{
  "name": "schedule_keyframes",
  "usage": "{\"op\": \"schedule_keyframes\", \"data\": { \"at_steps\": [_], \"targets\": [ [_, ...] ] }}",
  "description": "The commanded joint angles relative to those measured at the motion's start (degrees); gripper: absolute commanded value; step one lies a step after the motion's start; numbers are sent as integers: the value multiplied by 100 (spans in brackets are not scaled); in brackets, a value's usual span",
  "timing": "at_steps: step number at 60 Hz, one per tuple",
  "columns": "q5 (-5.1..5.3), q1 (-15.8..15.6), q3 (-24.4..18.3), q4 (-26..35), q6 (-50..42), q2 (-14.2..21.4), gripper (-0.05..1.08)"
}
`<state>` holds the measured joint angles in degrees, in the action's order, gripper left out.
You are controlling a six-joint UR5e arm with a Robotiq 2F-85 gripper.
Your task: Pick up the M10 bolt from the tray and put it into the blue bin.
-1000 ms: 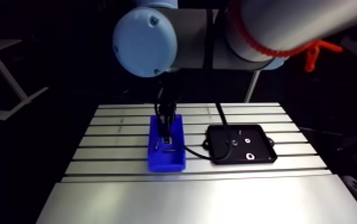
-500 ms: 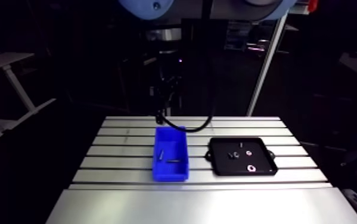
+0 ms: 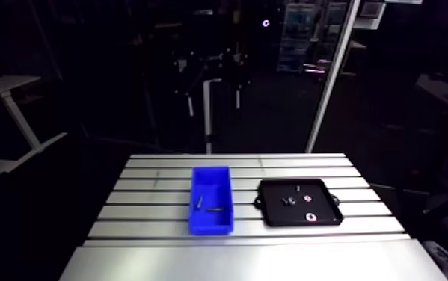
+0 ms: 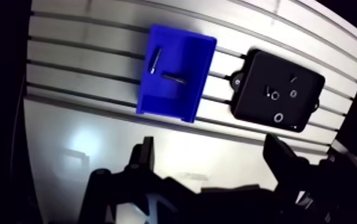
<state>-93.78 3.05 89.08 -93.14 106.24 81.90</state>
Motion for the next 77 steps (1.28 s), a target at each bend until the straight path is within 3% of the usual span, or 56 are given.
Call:
{"op": "schedule_keyframes", "data": {
  "at_steps": [1,11,38,77],
  "targets": [
    [14,141,-168,220,-1049,155,1],
    [64,438,-285,456,-1015,171,1],
    [249,530,-799,846,-1049,217,1],
    [251,539,-785,802,-1049,181,1]
  ]
}}
